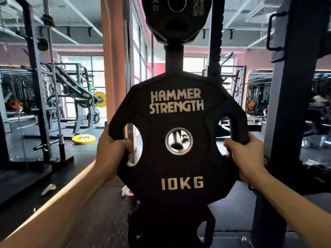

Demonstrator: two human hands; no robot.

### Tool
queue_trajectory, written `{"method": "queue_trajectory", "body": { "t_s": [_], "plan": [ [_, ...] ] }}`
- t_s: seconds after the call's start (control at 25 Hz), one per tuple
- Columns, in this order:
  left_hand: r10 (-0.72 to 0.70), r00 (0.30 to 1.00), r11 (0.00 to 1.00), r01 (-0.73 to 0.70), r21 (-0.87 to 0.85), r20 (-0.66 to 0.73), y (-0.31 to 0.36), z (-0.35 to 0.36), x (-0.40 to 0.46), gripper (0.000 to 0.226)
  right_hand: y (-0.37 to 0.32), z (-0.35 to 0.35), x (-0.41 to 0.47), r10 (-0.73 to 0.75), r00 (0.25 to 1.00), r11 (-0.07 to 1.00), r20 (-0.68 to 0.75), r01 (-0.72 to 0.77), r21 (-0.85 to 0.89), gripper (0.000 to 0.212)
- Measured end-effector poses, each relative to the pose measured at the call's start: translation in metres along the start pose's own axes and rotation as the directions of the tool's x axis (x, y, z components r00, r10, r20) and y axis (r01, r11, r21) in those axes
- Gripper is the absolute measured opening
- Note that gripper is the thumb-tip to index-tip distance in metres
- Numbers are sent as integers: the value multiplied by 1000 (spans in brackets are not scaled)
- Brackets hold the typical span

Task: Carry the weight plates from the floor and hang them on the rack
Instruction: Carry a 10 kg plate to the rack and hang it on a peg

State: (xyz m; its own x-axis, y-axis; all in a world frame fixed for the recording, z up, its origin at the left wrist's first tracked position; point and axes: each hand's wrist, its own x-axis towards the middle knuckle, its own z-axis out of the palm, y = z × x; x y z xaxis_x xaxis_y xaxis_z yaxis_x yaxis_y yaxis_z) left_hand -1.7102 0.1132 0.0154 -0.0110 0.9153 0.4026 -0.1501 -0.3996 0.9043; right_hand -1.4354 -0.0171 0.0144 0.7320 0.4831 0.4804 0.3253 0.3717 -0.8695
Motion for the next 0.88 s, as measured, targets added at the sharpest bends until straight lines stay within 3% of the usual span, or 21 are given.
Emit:
{"method": "queue_trajectory", "body": {
  "t_s": [0.36,0.48,0.88],
  "plan": [
    [-93,995,994,95,62,-37,-58,21,33,46,73,29,31,72,996,994,-44,-75,-77,13],
    [-45,998,991,50,120,-50,-72,28,45,60,90,36,42,63,998,997,-26,-64,-39,14],
    [-16,999,999,18,41,-52,-102,52,89,61,122,66,85,29,999,999,-32,-30,-44,10]
  ]
}}
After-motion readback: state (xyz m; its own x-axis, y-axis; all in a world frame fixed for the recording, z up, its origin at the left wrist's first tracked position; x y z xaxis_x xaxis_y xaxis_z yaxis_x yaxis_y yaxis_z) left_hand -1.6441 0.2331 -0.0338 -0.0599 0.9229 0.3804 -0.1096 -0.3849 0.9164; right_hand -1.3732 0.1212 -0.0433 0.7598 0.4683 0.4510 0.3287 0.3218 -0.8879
